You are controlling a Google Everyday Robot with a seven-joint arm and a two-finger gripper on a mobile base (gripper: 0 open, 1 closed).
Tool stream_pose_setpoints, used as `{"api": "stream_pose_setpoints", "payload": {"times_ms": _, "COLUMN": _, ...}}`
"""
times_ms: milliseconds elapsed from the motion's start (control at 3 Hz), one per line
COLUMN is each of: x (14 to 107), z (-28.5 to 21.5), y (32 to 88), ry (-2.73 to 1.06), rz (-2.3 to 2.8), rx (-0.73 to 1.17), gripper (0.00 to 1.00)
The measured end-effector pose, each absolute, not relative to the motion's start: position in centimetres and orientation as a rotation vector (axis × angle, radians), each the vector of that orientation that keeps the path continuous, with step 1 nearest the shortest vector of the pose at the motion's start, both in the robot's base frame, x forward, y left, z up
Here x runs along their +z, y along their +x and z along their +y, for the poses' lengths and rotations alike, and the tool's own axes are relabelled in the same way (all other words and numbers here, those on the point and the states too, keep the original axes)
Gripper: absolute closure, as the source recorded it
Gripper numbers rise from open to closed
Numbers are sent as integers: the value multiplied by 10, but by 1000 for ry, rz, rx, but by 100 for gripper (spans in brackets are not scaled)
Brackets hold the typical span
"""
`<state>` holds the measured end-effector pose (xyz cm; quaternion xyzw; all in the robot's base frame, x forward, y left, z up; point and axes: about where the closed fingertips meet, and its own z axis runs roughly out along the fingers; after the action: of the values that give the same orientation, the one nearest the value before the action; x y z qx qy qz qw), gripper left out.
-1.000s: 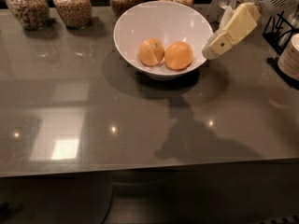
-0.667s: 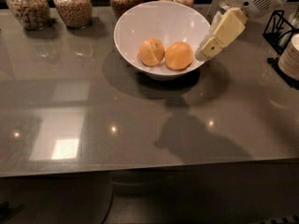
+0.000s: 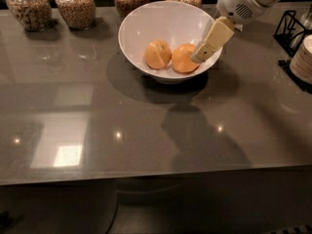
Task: Pick orange from white bowl
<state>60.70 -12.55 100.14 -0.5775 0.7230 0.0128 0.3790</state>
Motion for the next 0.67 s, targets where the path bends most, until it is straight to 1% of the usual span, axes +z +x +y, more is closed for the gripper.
{"api": "stream_pose_setpoints", "payload": {"times_ms": 333, "x": 989, "z": -131, "y": 629, "ry": -1416, "rz": 1875, "rx": 25, "gripper": 2}}
{"api": "stream_pose_setpoints", "payload": {"times_ms": 667, "x": 969, "z": -138, "y": 646, "ry": -1346, "rz": 1922, "rx": 82, "gripper": 21}}
